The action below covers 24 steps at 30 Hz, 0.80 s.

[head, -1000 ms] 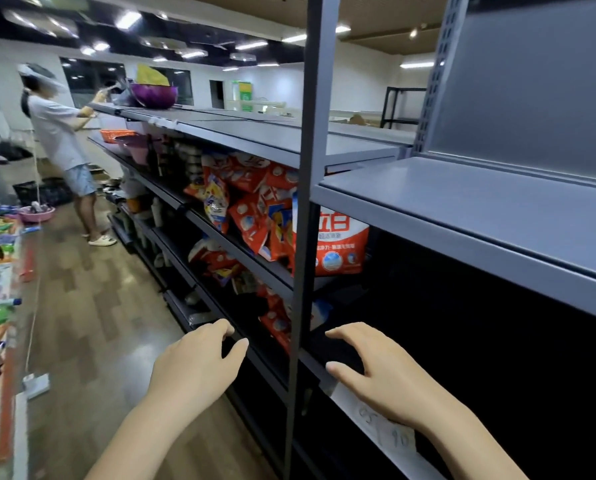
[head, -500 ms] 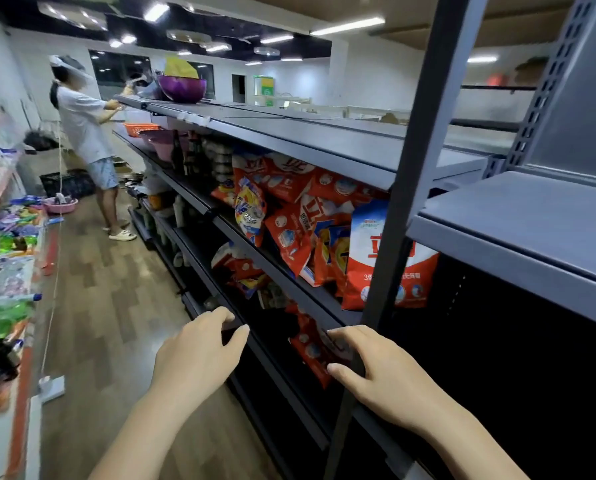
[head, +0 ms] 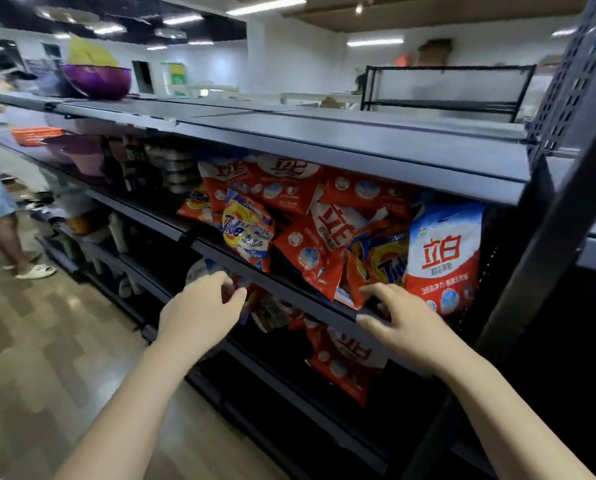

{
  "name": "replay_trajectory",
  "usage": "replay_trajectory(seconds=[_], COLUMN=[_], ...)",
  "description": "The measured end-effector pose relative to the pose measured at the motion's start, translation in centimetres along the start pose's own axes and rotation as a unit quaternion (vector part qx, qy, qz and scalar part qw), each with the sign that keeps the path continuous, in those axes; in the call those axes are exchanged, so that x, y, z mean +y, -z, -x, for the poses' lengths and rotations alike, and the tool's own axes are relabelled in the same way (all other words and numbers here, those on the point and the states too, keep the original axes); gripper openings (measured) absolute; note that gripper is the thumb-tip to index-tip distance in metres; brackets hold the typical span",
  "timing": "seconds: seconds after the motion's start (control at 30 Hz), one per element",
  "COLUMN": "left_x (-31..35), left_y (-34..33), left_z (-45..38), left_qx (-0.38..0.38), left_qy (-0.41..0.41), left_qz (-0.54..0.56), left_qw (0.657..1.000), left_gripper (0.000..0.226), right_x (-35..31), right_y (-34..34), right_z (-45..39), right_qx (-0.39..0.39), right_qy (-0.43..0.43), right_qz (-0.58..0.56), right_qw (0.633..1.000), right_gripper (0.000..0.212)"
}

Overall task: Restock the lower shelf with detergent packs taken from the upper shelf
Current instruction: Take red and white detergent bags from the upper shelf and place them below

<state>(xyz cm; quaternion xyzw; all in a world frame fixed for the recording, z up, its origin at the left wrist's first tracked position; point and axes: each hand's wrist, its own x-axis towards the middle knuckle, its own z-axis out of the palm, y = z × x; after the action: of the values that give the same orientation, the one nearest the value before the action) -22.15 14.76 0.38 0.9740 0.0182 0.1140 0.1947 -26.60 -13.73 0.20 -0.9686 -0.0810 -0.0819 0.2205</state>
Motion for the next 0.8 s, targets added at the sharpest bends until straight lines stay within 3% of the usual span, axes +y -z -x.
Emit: replay_trajectory(seconds=[0.27, 0.5, 0.6, 0.7, 0.8], left_x=[-2.4, 0.1, 0.9, 0.6, 0.2], left_y=[1.1, -1.3, -2.7, -3.8, -4.7], left_z=[-9.1, -17.1, -20.4, -23.7, -26.5], left_qx=[-0.033, -0.069, -0.061, -0.056, -0.068], left_qy=[-0.036, -0.088, -0.119, -0.14, -0.13], left_qz=[0.044, 0.053, 0.058, 0.063, 0.089], left_qw=[0.998, 0.992, 0.989, 0.987, 0.985], left_gripper=[0.036, 0.032, 0.044, 0.046, 0.048], right_x=[-1.7, -1.0, -0.2, 0.8, 2.8], right_y=[0.8, 1.3, 1.2, 1.6, 1.9], right_z=[-7.0, -13.1, -16.2, -19.2, -22.0], right_qx=[0.07, 0.102, 0.095, 0.118, 0.125], right_qy=[-0.068, -0.156, -0.204, -0.216, -0.221], right_qz=[0.036, 0.035, 0.033, 0.04, -0.012], right_qw=[0.995, 0.982, 0.974, 0.968, 0.967], right_gripper=[0.048, 0.054, 0.055, 0.072, 0.056])
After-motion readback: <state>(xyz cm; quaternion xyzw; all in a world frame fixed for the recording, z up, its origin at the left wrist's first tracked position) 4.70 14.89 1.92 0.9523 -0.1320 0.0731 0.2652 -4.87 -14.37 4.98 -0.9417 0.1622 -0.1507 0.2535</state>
